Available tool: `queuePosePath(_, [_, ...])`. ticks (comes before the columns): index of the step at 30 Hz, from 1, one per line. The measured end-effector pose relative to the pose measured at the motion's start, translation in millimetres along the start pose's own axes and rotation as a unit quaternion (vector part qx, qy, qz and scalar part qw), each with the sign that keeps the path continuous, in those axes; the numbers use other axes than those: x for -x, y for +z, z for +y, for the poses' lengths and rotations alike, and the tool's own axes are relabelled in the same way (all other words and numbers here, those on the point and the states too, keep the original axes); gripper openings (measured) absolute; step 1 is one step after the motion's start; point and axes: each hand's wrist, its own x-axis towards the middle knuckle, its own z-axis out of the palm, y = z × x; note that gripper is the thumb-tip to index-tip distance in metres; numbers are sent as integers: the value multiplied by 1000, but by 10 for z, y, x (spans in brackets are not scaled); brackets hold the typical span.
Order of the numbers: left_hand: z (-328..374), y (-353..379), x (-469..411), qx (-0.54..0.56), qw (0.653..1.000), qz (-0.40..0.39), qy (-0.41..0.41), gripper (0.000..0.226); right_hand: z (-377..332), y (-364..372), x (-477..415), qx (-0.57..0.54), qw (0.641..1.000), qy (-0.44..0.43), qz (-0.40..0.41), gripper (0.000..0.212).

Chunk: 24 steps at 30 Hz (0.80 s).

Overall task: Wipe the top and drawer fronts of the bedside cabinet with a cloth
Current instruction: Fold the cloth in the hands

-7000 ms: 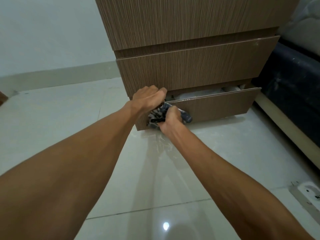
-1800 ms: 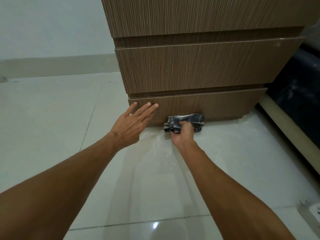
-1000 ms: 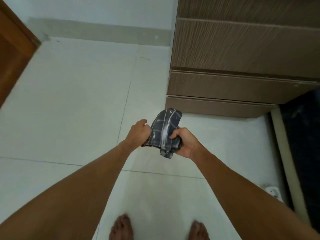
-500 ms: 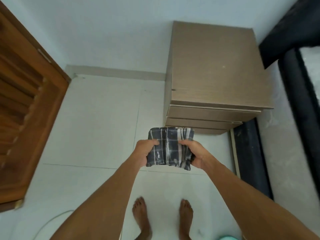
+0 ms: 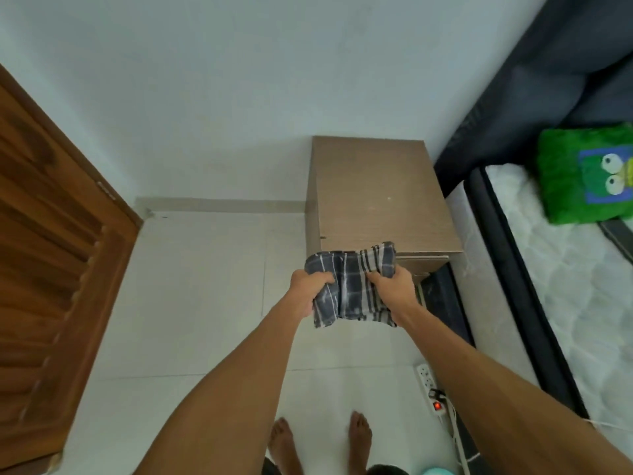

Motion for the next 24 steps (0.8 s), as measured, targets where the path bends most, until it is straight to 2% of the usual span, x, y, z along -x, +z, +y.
queuePosePath(5, [119,176,97,7,1000,-3,-8,40,-206,53,193,59,996,-64,-32,9])
queuePosePath(7, [142,229,106,12,1000,-8,-17,39,-242,45,192,75,993,-69,-58,13])
queuePosePath(12, [217,311,17,32,998,-51,-35,29,-296,35,48,95,961,-24,-259,14])
queuePosePath(15, [289,352,-92,57,994,-82,-42,28,-247,63,-217,118,940,-21,-319,24])
queuePosePath(18, [368,413,-356,80,991,-89,-62,43,-167,120,-595,143,951,-9,-275,33])
queuePosePath(20, [445,453,-546,64,991,-82,-81,50,-160,157,-878,144,964,-10,-224,26])
queuePosePath(22, [521,523,-752,3,996,-42,-74,44,-217,182,-1157,137,967,-12,-213,20])
queuePosePath(24, [579,563,-978,-85,995,45,-31,24,-302,189,-1448,145,960,-21,-238,18])
